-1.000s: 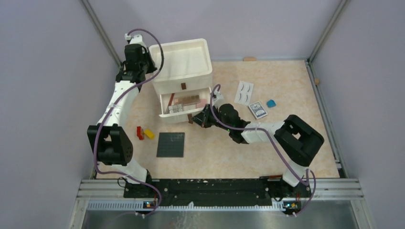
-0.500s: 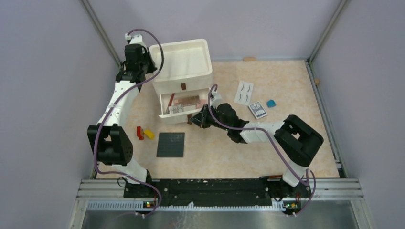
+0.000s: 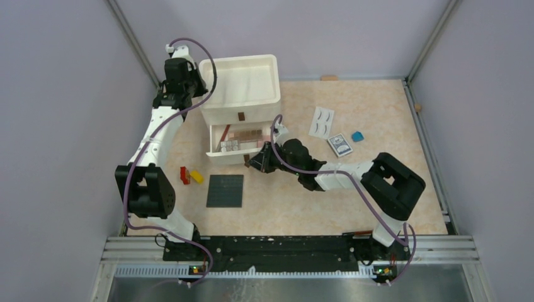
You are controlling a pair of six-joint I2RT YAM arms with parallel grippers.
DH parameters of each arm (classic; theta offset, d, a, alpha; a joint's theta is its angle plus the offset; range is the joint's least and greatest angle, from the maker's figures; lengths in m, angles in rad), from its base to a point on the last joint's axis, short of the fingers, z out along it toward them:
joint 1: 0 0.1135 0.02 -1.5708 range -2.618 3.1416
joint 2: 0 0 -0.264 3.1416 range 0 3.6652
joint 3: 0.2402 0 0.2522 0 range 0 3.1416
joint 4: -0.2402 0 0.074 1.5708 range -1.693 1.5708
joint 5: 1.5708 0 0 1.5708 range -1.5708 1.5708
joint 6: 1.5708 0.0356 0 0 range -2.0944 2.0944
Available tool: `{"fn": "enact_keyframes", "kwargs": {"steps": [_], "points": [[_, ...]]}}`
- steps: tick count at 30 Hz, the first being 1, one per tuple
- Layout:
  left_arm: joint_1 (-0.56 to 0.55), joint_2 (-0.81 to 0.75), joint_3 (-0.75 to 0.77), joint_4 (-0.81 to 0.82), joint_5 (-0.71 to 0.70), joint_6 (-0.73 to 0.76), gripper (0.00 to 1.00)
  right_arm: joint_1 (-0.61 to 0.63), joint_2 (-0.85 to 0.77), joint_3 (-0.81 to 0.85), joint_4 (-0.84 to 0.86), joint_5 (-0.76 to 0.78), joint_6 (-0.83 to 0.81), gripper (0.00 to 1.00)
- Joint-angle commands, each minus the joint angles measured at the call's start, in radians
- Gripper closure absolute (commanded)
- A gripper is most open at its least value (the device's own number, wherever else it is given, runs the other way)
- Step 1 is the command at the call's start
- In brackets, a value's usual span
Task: Organize the makeup
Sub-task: Open the drawer in the storage box, then pick up the makeup from the center of the board.
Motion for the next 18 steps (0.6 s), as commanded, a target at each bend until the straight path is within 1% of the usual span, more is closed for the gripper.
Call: {"fn": "enact_keyframes", "kwargs": {"steps": [1,3,5,7,11,13,15,16,18], "points": [[-0.005,0.022,-0.009,-0.125,0.022,-0.014,0.84,0.031,-0.069,-0.024,-0.073,0.017,-0.053,0.78],[-0.005,0.020,-0.007,-0.125,0.022,-0.014,0.77,0.031,-0.126,-0.049,-0.138,0.090,-0.085,0.67],[-0.005,0.017,-0.005,-0.127,0.025,-0.013,0.70,0.031,-0.195,-0.071,-0.209,0.169,-0.116,0.57],[-0.005,0.010,-0.004,-0.128,0.023,-0.012,0.62,0.031,-0.266,-0.089,-0.291,0.244,-0.145,0.50],[-0.005,-0.009,-0.006,-0.128,0.026,-0.013,0.50,0.020,-0.395,-0.100,-0.517,0.390,-0.170,0.45],[-0.005,-0.019,-0.006,-0.128,0.029,-0.012,0.46,0.009,-0.446,-0.090,-0.683,0.483,-0.129,0.43],[-0.005,-0.029,-0.007,-0.127,0.029,-0.014,0.44,0.003,-0.487,-0.078,-0.874,0.587,-0.048,0.42],[-0.005,-0.035,-0.008,-0.127,0.029,-0.014,0.43,0.000,-0.501,-0.072,-0.970,0.639,-0.001,0.39],[-0.005,-0.045,-0.010,-0.126,0.028,-0.014,0.39,0.000,-0.525,-0.058,-1.165,0.721,0.123,0.26]]}}
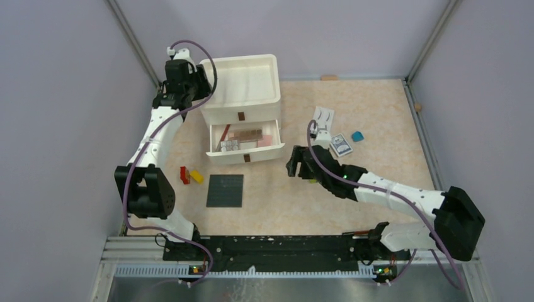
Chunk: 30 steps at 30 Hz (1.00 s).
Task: Organize the makeup
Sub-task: Pick up the makeup from the center of the board.
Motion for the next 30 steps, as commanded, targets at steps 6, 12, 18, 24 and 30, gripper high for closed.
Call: {"fn": "enact_keyframes", "kwargs": {"steps": [6,12,18,24,30], "points": [[-0.005,-0.051,-0.012,-0.067,0.013,0.005,0.32,-0.009,-0.090,0.062,-0.971,0.286,0.600,0.09],[-0.005,-0.049,-0.011,-0.068,0.043,-0.001,0.32,-0.009,-0.105,0.014,-1.163,0.133,0.875,0.07],[-0.005,-0.055,-0.013,-0.065,0.053,-0.002,0.32,-0.009,-0.190,-0.135,-1.181,0.044,1.066,0.08],[-0.004,-0.042,-0.010,-0.064,0.086,-0.010,0.33,-0.009,-0.315,-0.178,-1.278,0.017,1.192,0.10],[-0.003,-0.045,-0.012,-0.062,0.092,-0.012,0.33,-0.010,-0.412,-0.247,-1.242,-0.034,1.249,0.12]]}}
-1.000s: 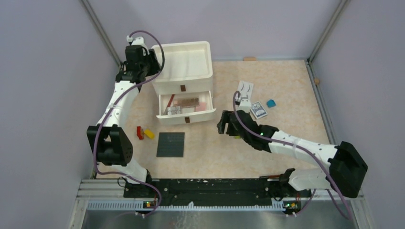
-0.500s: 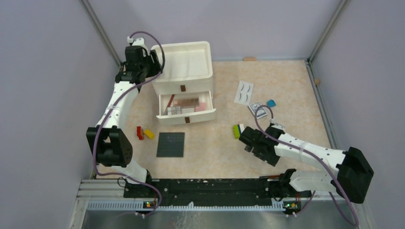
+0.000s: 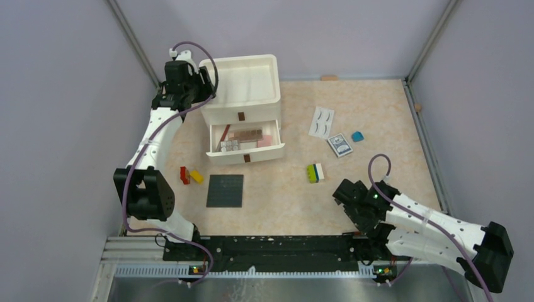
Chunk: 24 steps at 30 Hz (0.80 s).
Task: Organize the makeup
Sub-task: Pick up the makeup from the center of the board.
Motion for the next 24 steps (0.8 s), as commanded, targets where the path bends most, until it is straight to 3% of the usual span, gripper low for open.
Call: {"fn": "enact_keyframes", "kwargs": {"steps": [1,6,16,24], "points": [[-0.002,-0.026,-0.011,-0.011,0.022,-0.008,0.33,-0.006,-0.056,-0.080,-0.095,-0.081,0.110,0.12],[-0.001,-0.020,-0.011,-0.009,0.032,-0.012,0.34,-0.007,-0.035,-0.064,-0.103,-0.075,0.103,0.13],[0.006,-0.020,-0.012,-0.010,0.042,-0.015,0.34,-0.017,0.183,0.083,-0.150,-0.106,-0.085,0.13],[0.014,-0.019,-0.014,-0.007,0.057,-0.020,0.34,-0.025,0.201,-0.013,-0.012,-0.220,-0.107,0.15]]}}
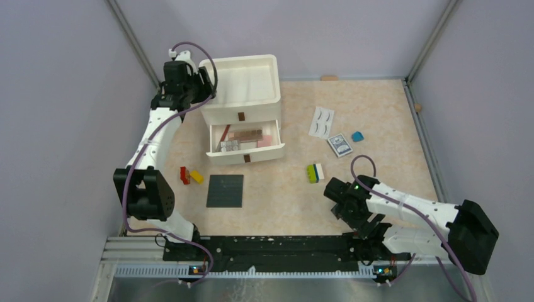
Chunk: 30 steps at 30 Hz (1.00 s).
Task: Organize the makeup
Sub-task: Pick up the makeup from the center of the board.
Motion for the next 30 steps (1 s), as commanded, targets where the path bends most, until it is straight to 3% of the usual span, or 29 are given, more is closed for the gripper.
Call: {"fn": "enact_keyframes", "kwargs": {"steps": [1,10,20,30], "points": [[0.008,-0.019,-0.012,-0.006,0.030,-0.013,0.34,-0.014,0.000,-0.062,0.066,-0.091,-0.013,0.16],[0.020,-0.020,-0.012,-0.004,0.048,-0.021,0.35,-0.016,0.086,-0.107,0.169,-0.134,-0.039,0.22],[0.022,-0.015,-0.014,-0.001,0.058,-0.025,0.37,-0.016,0.063,-0.153,0.181,-0.056,-0.001,0.49],[0.024,-0.011,-0.014,-0.001,0.061,-0.023,0.38,-0.049,0.063,-0.086,0.120,0.082,-0.003,0.51]]}}
